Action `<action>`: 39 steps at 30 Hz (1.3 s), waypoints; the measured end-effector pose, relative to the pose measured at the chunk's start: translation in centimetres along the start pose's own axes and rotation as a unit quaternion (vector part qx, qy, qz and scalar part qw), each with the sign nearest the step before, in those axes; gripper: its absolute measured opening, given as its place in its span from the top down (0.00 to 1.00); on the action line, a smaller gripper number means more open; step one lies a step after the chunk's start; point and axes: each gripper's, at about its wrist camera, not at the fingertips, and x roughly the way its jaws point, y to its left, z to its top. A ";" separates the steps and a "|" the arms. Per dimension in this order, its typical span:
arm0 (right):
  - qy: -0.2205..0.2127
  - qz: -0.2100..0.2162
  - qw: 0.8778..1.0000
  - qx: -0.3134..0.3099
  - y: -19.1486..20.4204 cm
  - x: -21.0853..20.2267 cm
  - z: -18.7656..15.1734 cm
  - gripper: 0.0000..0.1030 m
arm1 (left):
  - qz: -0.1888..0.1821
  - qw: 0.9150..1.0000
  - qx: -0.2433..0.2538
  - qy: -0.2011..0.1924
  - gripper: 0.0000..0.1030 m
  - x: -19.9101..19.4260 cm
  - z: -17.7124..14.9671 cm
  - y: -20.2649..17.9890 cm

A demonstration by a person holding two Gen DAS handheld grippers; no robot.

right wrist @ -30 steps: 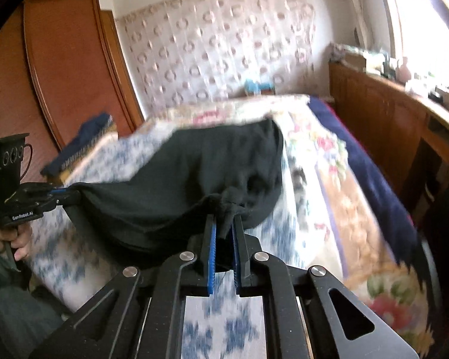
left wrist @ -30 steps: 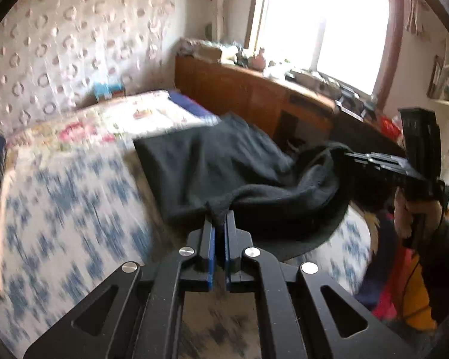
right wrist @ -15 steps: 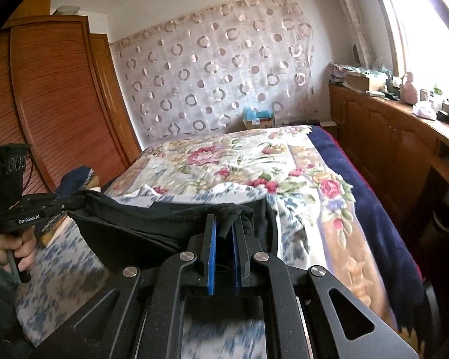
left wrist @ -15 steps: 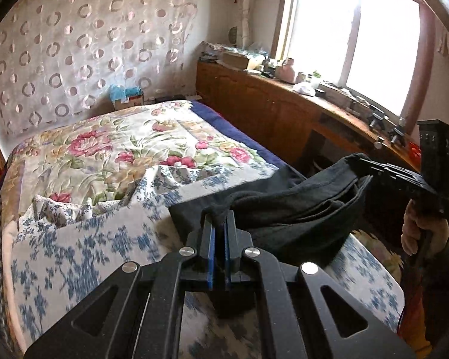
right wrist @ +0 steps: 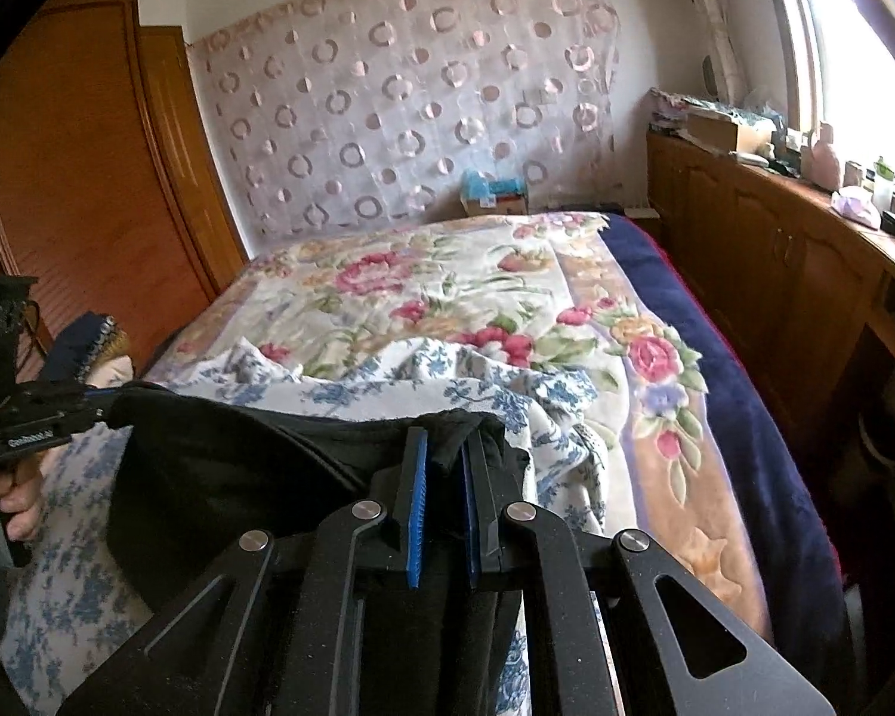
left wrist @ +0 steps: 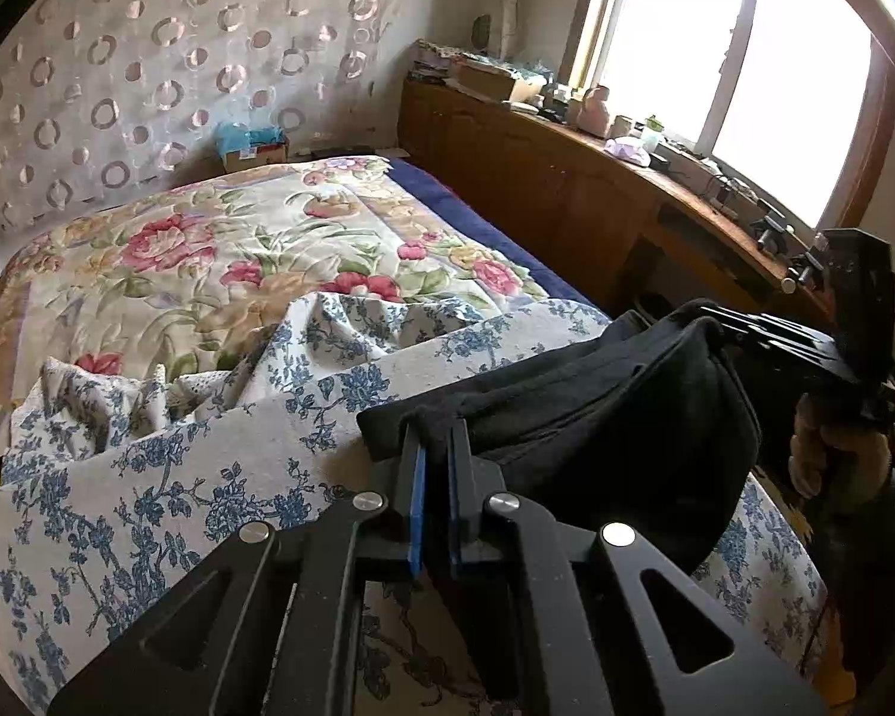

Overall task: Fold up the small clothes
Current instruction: 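Lift the folded shirt off the bed with both grippers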

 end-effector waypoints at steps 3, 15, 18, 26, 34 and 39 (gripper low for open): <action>-0.009 -0.024 1.000 -0.010 0.5 -0.9 0.8 0.74 | -0.002 1.000 0.000 -0.016 0.59 -1.0 0.3 0.3; 0.008 -0.017 1.000 -0.009 0.7 -1.9 -0.3 0.52 | 0.006 1.000 0.009 0.013 0.38 0.5 -1.0 1.0; 0.026 -0.013 1.000 0.002 0.8 -0.3 0.1 0.52 | 0.005 0.999 0.010 0.032 0.38 2.2 -1.1 1.0; 0.073 -0.017 0.997 -0.004 1.1 2.2 0.7 0.31 | 0.005 0.998 -0.010 0.060 0.37 5.6 -0.1 2.1; 0.101 0.020 0.994 0.033 0.3 3.7 1.4 0.29 | -0.014 0.997 -0.020 0.071 0.37 7.1 -0.3 1.9; 0.104 0.029 0.994 0.031 -0.1 4.1 1.6 0.31 | -0.019 0.997 -0.018 0.066 0.37 7.2 -0.3 1.9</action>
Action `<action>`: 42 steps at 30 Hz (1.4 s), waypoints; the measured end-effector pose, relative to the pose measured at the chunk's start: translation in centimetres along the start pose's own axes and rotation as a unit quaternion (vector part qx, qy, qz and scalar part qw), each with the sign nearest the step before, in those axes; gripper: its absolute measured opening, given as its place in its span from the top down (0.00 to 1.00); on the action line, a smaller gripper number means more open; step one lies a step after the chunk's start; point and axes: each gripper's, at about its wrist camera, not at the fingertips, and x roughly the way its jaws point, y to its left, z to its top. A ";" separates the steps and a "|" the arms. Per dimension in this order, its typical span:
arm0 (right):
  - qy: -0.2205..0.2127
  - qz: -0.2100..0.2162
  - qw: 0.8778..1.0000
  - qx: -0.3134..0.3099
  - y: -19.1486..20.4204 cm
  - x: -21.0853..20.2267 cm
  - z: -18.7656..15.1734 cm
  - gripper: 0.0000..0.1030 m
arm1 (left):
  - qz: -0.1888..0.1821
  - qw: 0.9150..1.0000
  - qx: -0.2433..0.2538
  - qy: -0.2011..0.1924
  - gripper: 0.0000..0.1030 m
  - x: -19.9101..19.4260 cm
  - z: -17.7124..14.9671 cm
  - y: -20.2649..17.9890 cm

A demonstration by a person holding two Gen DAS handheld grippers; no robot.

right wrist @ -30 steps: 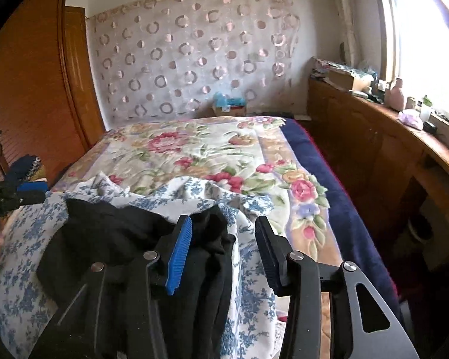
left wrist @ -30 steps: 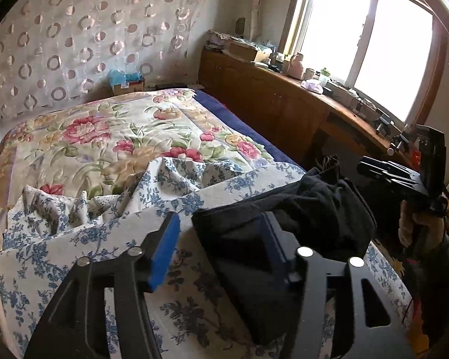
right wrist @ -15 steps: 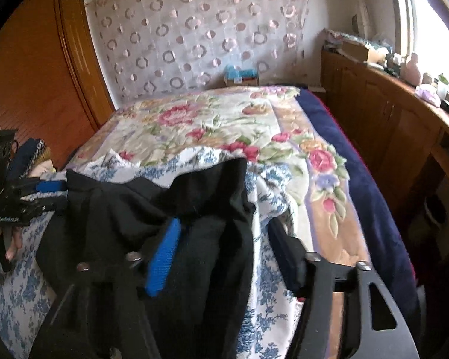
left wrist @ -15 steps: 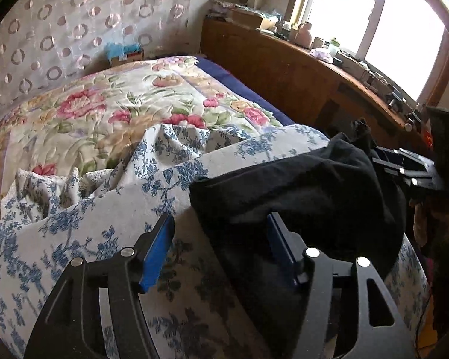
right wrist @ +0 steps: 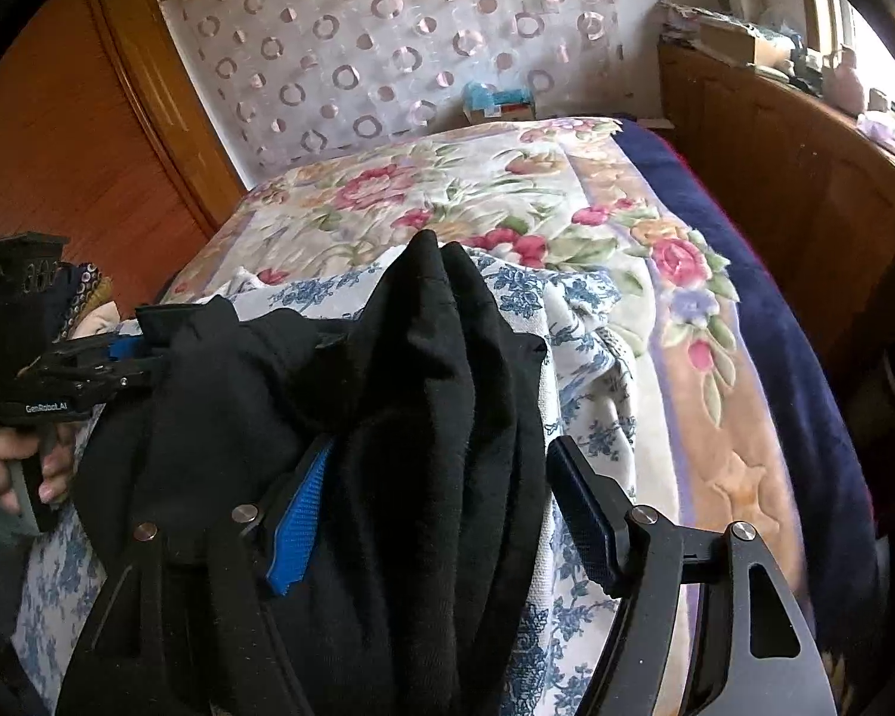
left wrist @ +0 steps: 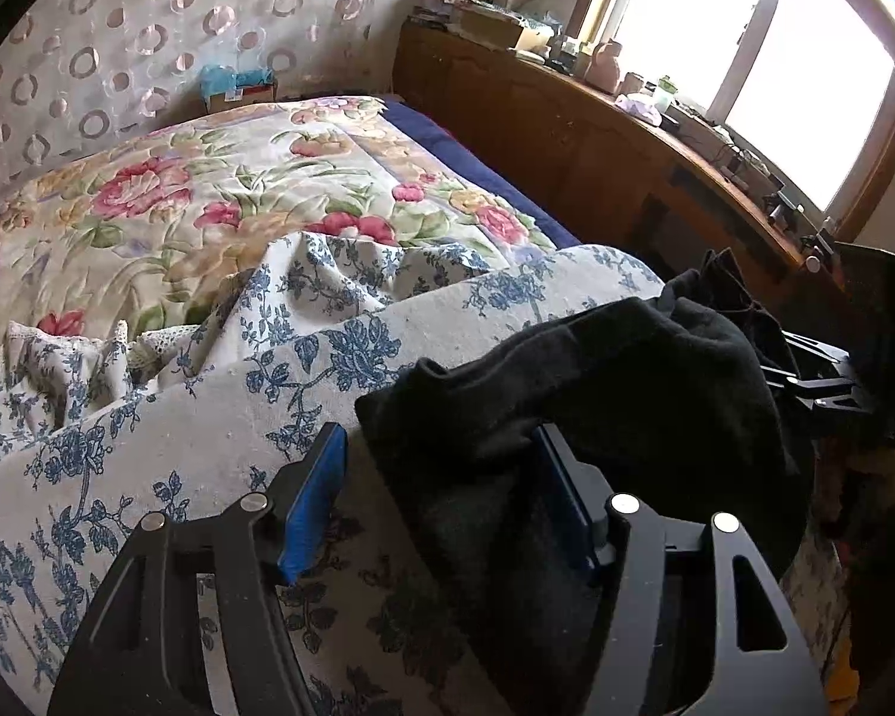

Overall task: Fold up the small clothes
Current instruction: 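Lift the folded shirt off the bed with both grippers, then carry the shirt with both grippers to the clothes stack beside the yellow plush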

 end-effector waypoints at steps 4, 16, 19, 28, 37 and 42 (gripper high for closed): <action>-0.005 -0.001 1.000 -0.021 0.8 -0.3 -0.3 0.46 | -0.010 1.000 0.001 -0.001 0.45 0.0 0.0 -0.2; -0.025 0.029 0.999 -0.031 0.9 -0.8 -1.3 0.80 | -0.027 0.999 0.006 -0.036 0.84 -3.1 0.2 -1.6; -0.056 0.026 0.998 -0.031 1.4 -2.2 -1.6 0.80 | -0.028 0.997 0.011 -0.066 0.84 -6.0 0.2 -2.2; -0.110 0.037 0.991 -0.067 4.9 -5.0 -1.2 0.81 | 0.002 0.990 0.017 -0.137 0.84 -13.8 -1.3 -1.7; -0.128 0.074 0.980 -0.132 10.8 -4.5 0.9 0.81 | 0.062 0.980 0.000 -0.187 0.84 -20.9 -4.5 1.9; -0.129 0.103 0.971 -0.171 14.3 -3.0 2.5 0.81 | 0.105 0.972 -0.021 -0.210 0.84 -24.9 -7.1 4.9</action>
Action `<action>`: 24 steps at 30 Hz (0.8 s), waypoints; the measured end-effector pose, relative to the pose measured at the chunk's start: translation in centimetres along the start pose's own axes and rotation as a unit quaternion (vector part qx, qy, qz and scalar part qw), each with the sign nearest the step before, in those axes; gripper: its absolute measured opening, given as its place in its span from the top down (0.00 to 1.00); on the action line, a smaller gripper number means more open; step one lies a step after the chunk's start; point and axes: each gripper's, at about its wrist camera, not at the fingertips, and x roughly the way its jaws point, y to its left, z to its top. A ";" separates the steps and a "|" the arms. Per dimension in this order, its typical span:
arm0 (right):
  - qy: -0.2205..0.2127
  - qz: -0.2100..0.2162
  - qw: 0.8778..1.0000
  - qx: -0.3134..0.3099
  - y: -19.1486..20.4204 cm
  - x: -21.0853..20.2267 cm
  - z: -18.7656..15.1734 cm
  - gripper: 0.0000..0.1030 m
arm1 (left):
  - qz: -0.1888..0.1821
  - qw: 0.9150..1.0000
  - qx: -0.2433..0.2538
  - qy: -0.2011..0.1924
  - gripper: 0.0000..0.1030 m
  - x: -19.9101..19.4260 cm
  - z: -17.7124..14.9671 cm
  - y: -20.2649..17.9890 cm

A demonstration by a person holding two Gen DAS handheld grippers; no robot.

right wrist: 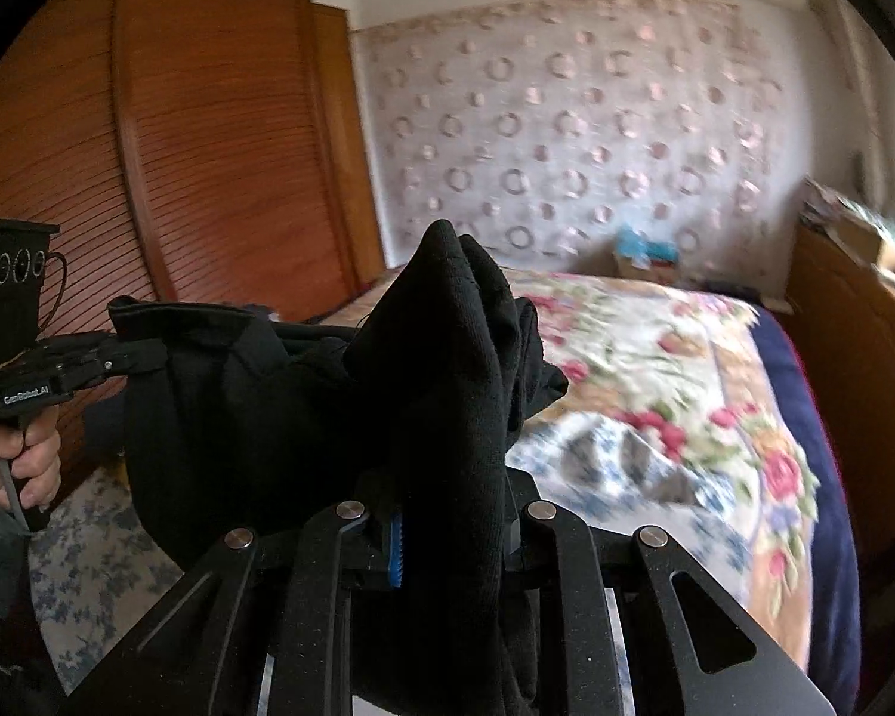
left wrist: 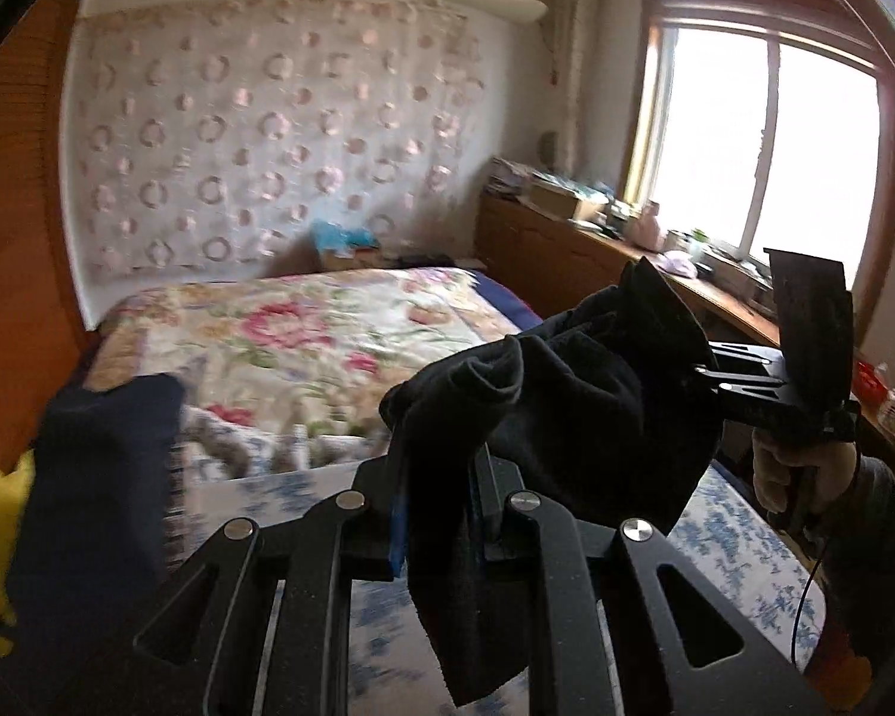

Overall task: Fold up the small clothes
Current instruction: 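Carry the shirt with both grippers to the clothes stack beside the yellow plush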

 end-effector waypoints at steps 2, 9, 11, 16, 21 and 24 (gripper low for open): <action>0.000 0.015 1.000 -0.018 1.7 1.6 1.2 0.81 | 0.019 1.000 -0.007 -0.009 0.84 -1.4 -0.4 1.6; -0.001 0.068 0.994 -0.080 5.2 6.6 5.5 0.81 | 0.090 0.994 -0.048 -0.048 0.84 -5.8 -2.2 7.5; 0.000 0.081 0.991 -0.104 6.2 8.4 7.0 0.81 | 0.110 0.990 -0.063 -0.056 0.84 -6.5 -2.9 9.1; 0.010 0.107 0.980 -0.169 9.7 13.1 11.0 0.81 | 0.148 0.982 -0.099 -0.069 0.84 -7.8 -5.3 12.4; 0.021 0.130 0.968 -0.212 12.4 18.0 14.0 0.81 | 0.168 0.976 -0.126 -0.064 0.84 -8.9 -8.0 14.4; 0.031 0.140 0.964 -0.223 13.5 21.2 14.7 0.81 | 0.185 0.972 -0.134 -0.055 0.84 -8.9 -9.4 15.3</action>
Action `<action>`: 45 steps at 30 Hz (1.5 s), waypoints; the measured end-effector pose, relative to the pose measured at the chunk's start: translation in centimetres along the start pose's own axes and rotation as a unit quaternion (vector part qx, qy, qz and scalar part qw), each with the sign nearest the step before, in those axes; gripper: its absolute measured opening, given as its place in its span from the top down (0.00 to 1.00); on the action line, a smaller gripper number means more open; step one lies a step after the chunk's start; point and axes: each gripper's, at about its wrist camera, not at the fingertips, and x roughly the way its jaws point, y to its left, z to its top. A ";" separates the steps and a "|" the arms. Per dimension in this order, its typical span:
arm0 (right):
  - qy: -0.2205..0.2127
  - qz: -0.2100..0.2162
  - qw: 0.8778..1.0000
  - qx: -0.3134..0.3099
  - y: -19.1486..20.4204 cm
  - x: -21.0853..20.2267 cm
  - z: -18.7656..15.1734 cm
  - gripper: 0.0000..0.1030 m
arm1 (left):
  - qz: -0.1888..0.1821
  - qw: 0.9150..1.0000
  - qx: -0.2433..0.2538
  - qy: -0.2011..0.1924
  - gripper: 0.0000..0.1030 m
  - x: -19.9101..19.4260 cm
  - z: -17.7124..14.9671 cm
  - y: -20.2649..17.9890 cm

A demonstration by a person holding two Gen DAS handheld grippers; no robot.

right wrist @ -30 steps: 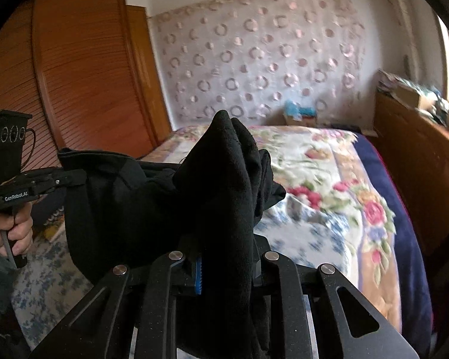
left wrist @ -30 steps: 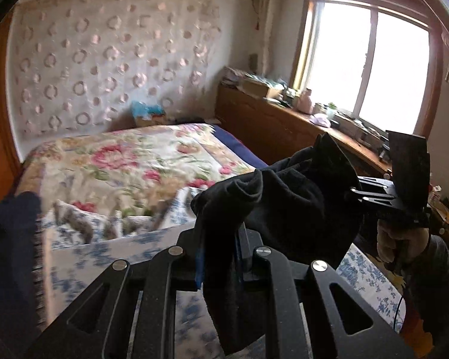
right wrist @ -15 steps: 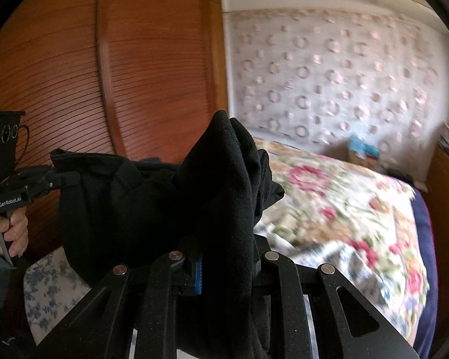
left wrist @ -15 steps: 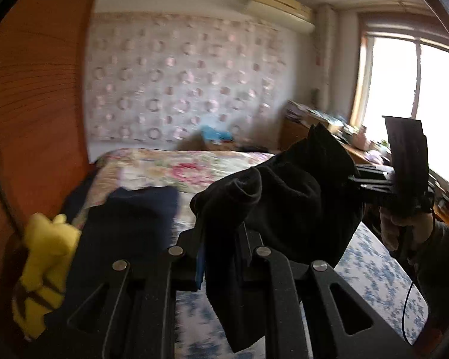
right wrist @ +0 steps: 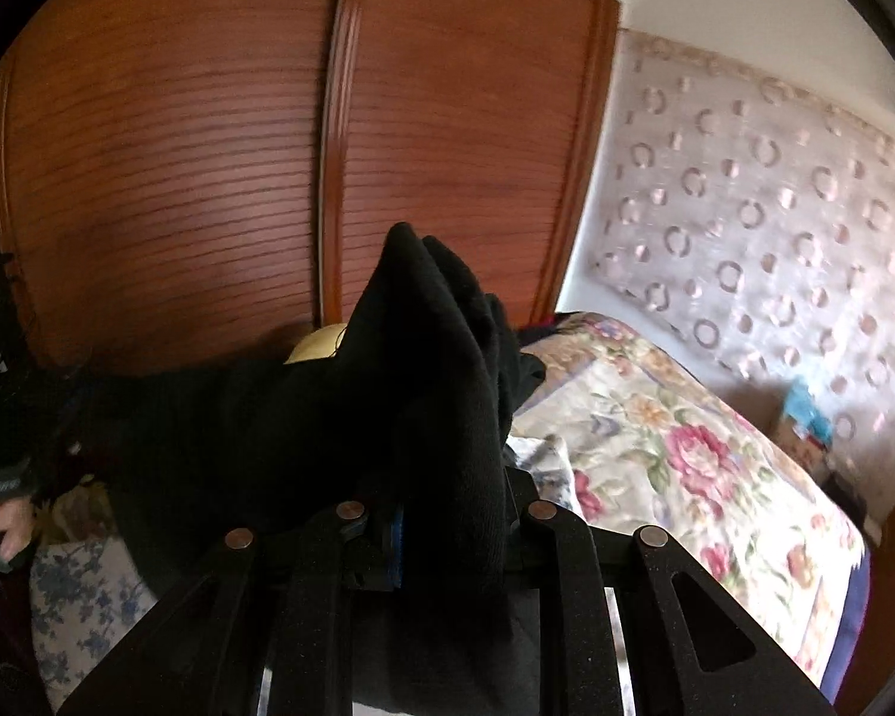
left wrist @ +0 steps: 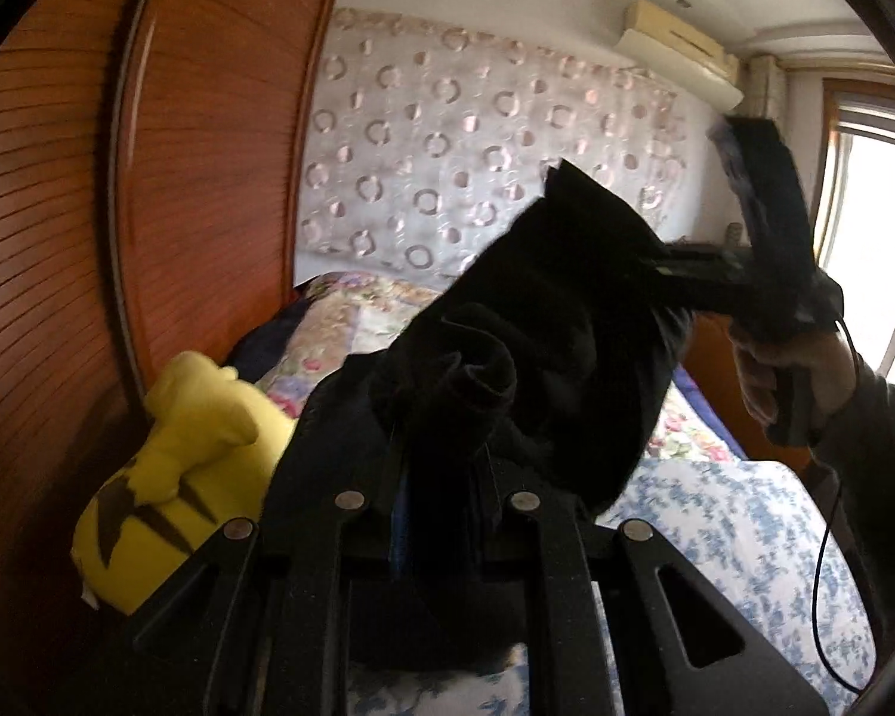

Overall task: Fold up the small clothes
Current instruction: 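Carry the shirt with both grippers to the clothes stack beside the yellow plush, then lower the shirt onto the clothes stack and open both grippers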

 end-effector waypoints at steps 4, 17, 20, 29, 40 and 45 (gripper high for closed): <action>0.005 0.014 1.000 -0.002 -0.2 3.6 0.8 0.80 | 0.018 1.000 -0.018 0.012 0.84 0.2 -1.2 1.7; -0.021 -0.021 0.997 0.067 -0.7 2.1 -2.0 0.46 | 0.060 0.998 -0.018 0.015 0.84 -0.5 -2.0 2.8; -0.017 -0.028 0.997 0.072 0.4 1.4 -3.1 0.46 | 0.054 0.998 -0.009 0.009 0.69 -1.4 -1.8 2.4; -0.021 -0.048 0.992 0.115 4.7 -4.6 -6.8 0.46 | 0.031 0.999 0.039 -0.020 0.13 -3.9 -1.4 -0.9; -0.039 -0.095 0.981 0.165 10.3 -13.9 -13.1 0.17 | -0.006 0.997 0.068 -0.025 0.07 -5.5 -3.0 -6.0; -0.047 -0.142 0.970 0.190 12.9 -17.6 -15.5 0.15 | -0.025 0.996 0.082 -0.011 0.07 -5.3 -4.7 -8.5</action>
